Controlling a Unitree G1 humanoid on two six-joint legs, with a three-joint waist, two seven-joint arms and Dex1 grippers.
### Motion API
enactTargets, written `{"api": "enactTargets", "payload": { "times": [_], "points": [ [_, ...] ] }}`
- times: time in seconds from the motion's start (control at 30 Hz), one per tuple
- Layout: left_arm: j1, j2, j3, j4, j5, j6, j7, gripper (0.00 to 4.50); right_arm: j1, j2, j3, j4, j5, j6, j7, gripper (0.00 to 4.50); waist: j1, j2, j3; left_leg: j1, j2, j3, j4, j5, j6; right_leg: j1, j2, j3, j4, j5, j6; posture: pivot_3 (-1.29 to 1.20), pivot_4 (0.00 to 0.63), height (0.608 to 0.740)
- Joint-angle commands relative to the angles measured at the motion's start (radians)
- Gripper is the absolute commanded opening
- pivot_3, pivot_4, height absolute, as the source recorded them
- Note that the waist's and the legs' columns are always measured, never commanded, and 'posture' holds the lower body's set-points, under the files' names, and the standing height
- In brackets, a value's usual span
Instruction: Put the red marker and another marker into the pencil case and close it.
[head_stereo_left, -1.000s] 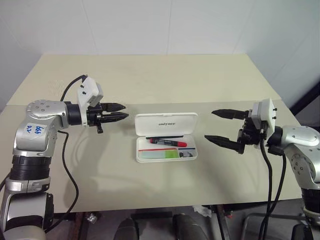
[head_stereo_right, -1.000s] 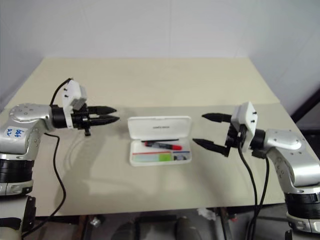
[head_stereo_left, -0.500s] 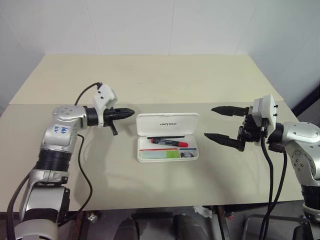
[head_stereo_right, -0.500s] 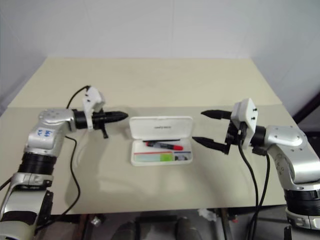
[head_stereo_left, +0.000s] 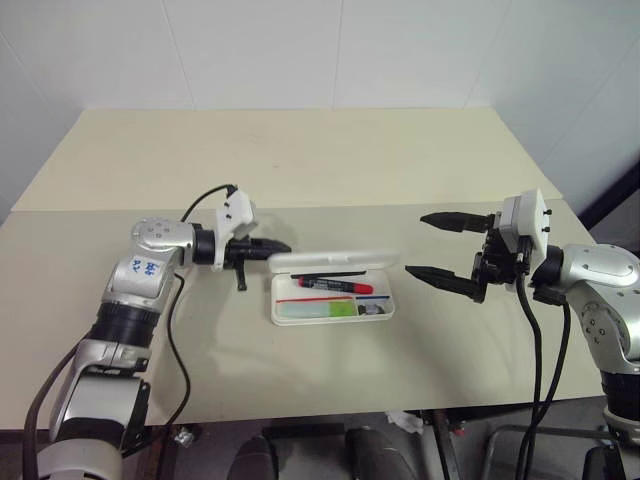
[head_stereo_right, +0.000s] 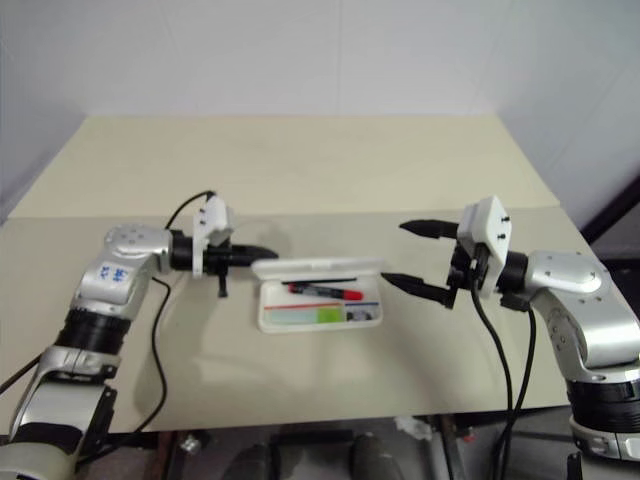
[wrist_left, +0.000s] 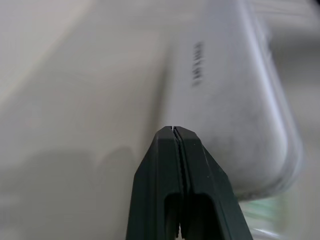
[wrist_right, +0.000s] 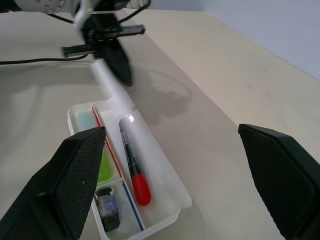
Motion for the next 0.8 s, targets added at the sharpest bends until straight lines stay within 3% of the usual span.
{"api": "enactTargets", "payload": {
  "times": [0.03, 0.47, 0.7, 0.8],
  "points": [
    [0.041, 0.031, -0.034, -0.112, -0.001, 0.020, -0.035, 0.02, 0.001, 0.003, -0.010, -0.033, 0.009, -0.005, -0.013, 4.50, 0.001, 0.000, 0.000, 0.000, 0.000, 0.000, 0.000, 0.000, 0.000, 0.000, 0.000, 0.000, 0.000, 0.000, 0.000, 0.00, 0.150, 0.740],
    [0.089, 0.009, -0.193, -0.121, 0.155, 0.137, 0.092, 0.02, 0.030, 0.020, -0.014, -0.067, 0.017, -0.003, -0.056, 4.50, 0.005, 0.001, -0.001, 0.001, 0.000, 0.000, 0.001, 0.000, 0.000, 0.002, 0.000, 0.000, 0.000, 0.000, 0.000, 0.00, 0.150, 0.740],
    [0.070, -0.026, -0.213, -0.169, 0.133, 0.173, 0.090, 0.02, 0.051, 0.031, -0.014, -0.083, 0.023, -0.002, -0.081, 4.50, 0.004, 0.001, -0.001, 0.005, 0.000, -0.001, 0.002, 0.001, 0.001, 0.006, 0.000, 0.001, -0.001, 0.000, -0.001, 0.00, 0.150, 0.740],
    [0.059, -0.035, -0.149, -0.175, 0.097, 0.153, 0.112, 0.02, 0.050, 0.038, -0.008, -0.087, 0.023, 0.000, -0.086, 4.50, 0.003, 0.001, -0.001, 0.005, 0.000, -0.001, 0.002, 0.001, 0.002, 0.008, 0.000, 0.001, -0.004, 0.001, -0.002, 0.00, 0.150, 0.740]
  ]
}}
